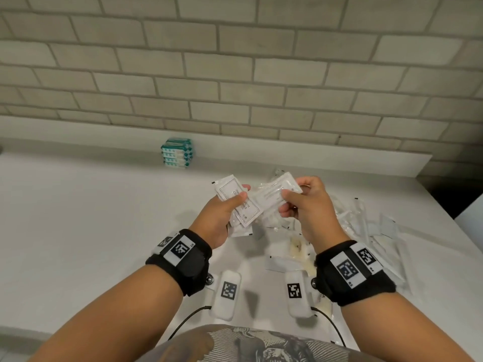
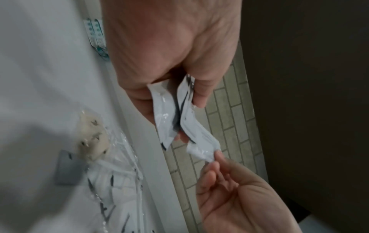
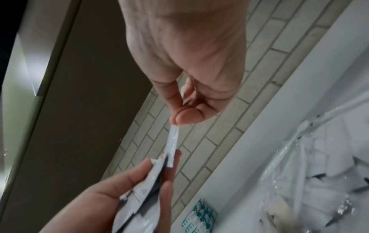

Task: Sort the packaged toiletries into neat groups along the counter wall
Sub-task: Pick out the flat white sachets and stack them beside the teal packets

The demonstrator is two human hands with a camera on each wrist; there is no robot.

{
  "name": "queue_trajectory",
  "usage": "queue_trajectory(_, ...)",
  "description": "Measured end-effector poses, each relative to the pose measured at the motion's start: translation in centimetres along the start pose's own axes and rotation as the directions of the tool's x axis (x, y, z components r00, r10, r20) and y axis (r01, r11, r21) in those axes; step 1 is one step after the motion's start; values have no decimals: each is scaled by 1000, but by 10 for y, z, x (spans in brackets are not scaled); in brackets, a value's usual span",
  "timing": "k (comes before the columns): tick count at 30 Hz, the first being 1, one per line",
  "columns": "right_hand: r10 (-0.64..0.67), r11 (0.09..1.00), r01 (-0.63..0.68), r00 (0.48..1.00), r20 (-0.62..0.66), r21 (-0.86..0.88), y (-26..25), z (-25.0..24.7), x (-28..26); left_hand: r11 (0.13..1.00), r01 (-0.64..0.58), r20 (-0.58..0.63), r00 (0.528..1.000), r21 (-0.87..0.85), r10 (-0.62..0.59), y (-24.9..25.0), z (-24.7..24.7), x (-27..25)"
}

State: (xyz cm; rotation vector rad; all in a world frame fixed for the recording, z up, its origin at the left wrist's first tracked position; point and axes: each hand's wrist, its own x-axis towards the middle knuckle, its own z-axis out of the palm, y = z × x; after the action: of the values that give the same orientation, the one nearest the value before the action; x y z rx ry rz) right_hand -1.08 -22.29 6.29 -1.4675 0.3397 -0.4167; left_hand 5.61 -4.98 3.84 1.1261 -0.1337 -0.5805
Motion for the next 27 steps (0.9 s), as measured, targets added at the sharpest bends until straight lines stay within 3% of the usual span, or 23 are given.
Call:
queue_trajectory(3,58,973,-61,998,19,225,2,13,-1,999,9,-46,999,-51,-12,3,-13,-3)
queue_trajectory(5,98,959,-113,993,70,260,5,25,-3,998,-2,-51,999,-65,-1,5,-18,-4)
queue_trajectory(8,106,988,-112,992,67,105,13,46,-11,999,-32,-20,999,-25,31,10,-24,-8)
queue_trajectory(10,45,985,-31,996,76,-172,20,55,-13,999,-37,-20,999,3,37,14,-31,-11)
queue_trajectory(13,14,911,79,975,222,-406,23,66,-15,997,-14,27,1000,81,12,19,-42,-15)
queue_trajectory(15,14,891,102,968,250,-443,21,74,-13,996,5,49,999,88,-9,22,-49,-16)
queue_trajectory(18,2,875,69,989,147,-478,14,77,-2,996,24,63,998,84,-29,28,-59,-15)
queue_trajectory(21,-2,926,45,993,115,-376,6,71,8,992,4,28,1000,128,-8,32,-74,-12)
queue_trajectory(24,15,964,42,978,209,-263,-2,77,10,983,-33,17,999,178,30,32,-81,-12)
queue_trajectory(27,55,937,69,939,340,-343,4,101,5,967,-82,54,996,243,71,31,-80,-12)
